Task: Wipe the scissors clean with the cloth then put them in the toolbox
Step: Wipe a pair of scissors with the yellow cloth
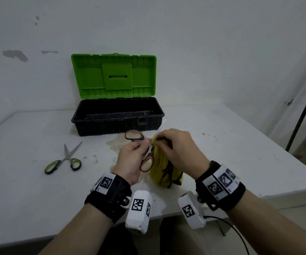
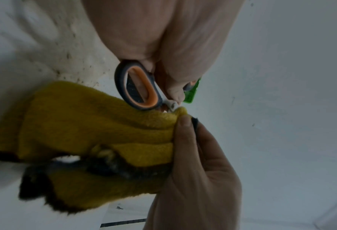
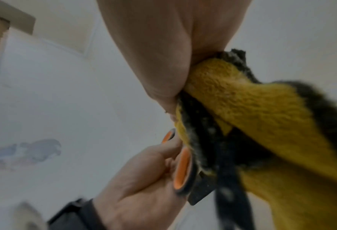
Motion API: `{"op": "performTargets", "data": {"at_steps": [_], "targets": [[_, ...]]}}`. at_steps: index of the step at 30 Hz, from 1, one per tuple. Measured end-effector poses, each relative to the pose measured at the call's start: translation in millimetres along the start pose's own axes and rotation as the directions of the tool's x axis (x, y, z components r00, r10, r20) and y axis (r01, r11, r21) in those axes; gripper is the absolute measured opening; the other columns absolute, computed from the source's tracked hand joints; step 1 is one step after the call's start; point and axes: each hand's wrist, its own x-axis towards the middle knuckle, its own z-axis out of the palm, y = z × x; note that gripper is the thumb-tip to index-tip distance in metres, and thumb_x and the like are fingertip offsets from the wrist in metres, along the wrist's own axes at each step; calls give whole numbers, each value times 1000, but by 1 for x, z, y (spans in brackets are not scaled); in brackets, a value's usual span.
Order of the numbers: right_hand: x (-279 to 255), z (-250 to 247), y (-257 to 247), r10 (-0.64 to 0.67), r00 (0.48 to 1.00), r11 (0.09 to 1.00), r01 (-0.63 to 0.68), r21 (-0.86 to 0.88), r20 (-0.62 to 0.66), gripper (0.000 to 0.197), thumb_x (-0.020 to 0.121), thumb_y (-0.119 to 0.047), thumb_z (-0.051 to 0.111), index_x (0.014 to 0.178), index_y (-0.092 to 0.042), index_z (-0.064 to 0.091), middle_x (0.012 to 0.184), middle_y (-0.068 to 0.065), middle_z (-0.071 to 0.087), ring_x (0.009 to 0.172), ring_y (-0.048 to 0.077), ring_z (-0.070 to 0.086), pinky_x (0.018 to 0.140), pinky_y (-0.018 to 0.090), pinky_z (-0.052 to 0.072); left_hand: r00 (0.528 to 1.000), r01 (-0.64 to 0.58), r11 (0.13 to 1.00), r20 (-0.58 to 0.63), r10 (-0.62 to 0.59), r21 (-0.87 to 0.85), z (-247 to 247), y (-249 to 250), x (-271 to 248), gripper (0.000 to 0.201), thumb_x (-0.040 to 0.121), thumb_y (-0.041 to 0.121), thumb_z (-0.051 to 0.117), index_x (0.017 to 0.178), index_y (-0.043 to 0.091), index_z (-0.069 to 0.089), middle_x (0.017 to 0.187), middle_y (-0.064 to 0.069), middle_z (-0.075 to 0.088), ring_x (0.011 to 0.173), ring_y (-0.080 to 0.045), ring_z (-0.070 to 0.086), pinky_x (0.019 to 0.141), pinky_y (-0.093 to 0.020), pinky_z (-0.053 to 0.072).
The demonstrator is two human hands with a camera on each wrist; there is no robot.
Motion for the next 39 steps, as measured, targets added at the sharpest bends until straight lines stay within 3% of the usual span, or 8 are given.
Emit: {"op": "performTargets", "data": {"at_steps": [4, 8, 14, 21, 26, 31, 35, 39], "targets": [[-8, 4, -9, -77, 983, 997, 74, 23, 170, 10, 91, -22, 62, 94, -21, 71, 87, -6, 70, 75, 7, 58, 65, 8, 37, 998, -56, 997, 23, 55, 46, 1, -1, 1, 18, 100, 11, 56, 106, 3, 72, 103, -18, 76, 93, -22, 73, 76, -25, 60], [-6, 4, -2, -5, 988, 997, 17, -77, 154, 17, 94, -27, 57, 99, -19, 71, 90, 0, 68, 83, 17, 60, 70, 23, 41, 999, -54, 997, 8, 54, 48, -1, 0, 1, 17, 100, 14, 56, 100, 9, 72, 96, -14, 77, 85, -20, 73, 69, -25, 59], [-7, 4, -5, -76, 996, 997, 76, -9, 48, 12, 92, -25, 61, 96, -18, 69, 88, -1, 67, 82, 15, 59, 73, 27, 47, 999, 37, 999, 24, -37, 2, 0, -3, -1, 21, 102, 20, 56, 107, 5, 69, 89, -15, 73, 69, -17, 69, 51, -24, 52], [-1, 6, 7, -4, 998, 1000, 6, -22, 63, 14, 92, -24, 60, 96, -16, 70, 89, 0, 68, 84, 17, 60, 76, 29, 48, 984, 49, 996, 172, -36, -74, -3, -9, -7, 22, 93, -12, 54, 113, -7, 62, 75, -7, 64, 48, -6, 53, 47, -15, 43], [1, -4, 11, 40, 998, 997, -36, -68, 51, 14, 93, -23, 58, 94, -16, 71, 88, 1, 66, 83, 18, 59, 75, 30, 47, 999, -6, 1000, 40, 7, -18, -4, -12, -2, 20, 89, -11, 63, 105, -1, 68, 86, -9, 77, 80, -16, 73, 63, -18, 56], [4, -3, -4, -79, 988, 996, 84, -31, 133, 13, 93, -21, 58, 98, -17, 70, 91, 0, 63, 83, 15, 57, 75, 26, 47, 989, -81, 990, 131, 66, 119, 2, -14, -9, 24, 90, -17, 55, 105, -5, 69, 76, -6, 75, 60, -6, 66, 53, -12, 48], [4, 2, 2, -19, 981, 996, 35, -86, 191, 18, 94, -22, 55, 102, -19, 70, 93, 3, 61, 88, 22, 59, 78, 34, 49, 989, -115, 982, 115, 98, 149, -2, -14, -8, 29, 89, -13, 59, 105, 6, 73, 98, -11, 78, 91, -18, 75, 77, -22, 57], [4, -1, -2, -70, 978, 993, 88, -82, 197, 17, 93, -23, 55, 100, -20, 70, 91, 1, 61, 85, 19, 58, 76, 35, 50, 986, -118, 978, 139, 94, 175, -1, -16, -8, 31, 88, -15, 58, 101, 8, 74, 98, -15, 77, 91, -23, 73, 76, -24, 58]]}}
